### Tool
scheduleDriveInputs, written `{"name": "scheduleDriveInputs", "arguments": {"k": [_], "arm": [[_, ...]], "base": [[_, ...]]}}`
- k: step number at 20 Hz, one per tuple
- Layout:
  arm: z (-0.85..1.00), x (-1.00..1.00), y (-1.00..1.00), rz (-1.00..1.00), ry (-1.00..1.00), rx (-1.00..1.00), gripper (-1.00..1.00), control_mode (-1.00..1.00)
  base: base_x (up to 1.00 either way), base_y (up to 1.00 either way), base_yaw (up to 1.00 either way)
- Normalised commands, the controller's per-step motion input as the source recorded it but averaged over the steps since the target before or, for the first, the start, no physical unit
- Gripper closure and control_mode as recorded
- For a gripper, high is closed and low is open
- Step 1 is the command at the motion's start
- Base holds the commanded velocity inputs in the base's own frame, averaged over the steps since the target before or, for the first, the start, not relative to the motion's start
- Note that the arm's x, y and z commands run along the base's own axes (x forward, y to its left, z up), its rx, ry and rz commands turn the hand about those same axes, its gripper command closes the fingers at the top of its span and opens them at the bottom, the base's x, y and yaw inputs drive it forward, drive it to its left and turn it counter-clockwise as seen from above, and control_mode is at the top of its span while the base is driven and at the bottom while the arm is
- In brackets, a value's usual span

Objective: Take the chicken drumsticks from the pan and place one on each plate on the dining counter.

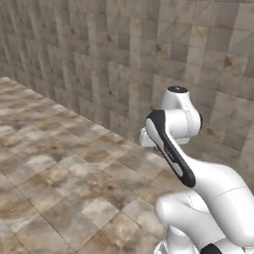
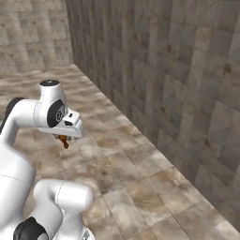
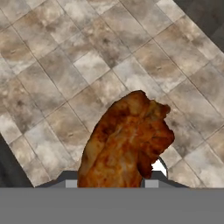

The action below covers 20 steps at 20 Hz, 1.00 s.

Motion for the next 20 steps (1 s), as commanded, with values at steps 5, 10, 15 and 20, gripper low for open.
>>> {"name": "scheduleDriveInputs", "arguments": {"k": [5, 10, 15, 20], "arm": [[0.0, 0.0, 0.0, 0.0, 0.0, 0.0, 1.0, 1.0], [0.0, 0.0, 0.0, 0.0, 0.0, 0.0, 1.0, 1.0], [0.0, 0.0, 0.0, 0.0, 0.0, 0.0, 1.0, 1.0], [0.0, 0.0, 0.0, 0.0, 0.0, 0.0, 1.0, 1.0]], "base": [[1.0, 0.0, 0.26], [1.0, 0.0, 0.27], [1.0, 0.0, 0.32], [1.0, 0.0, 0.34]]}}
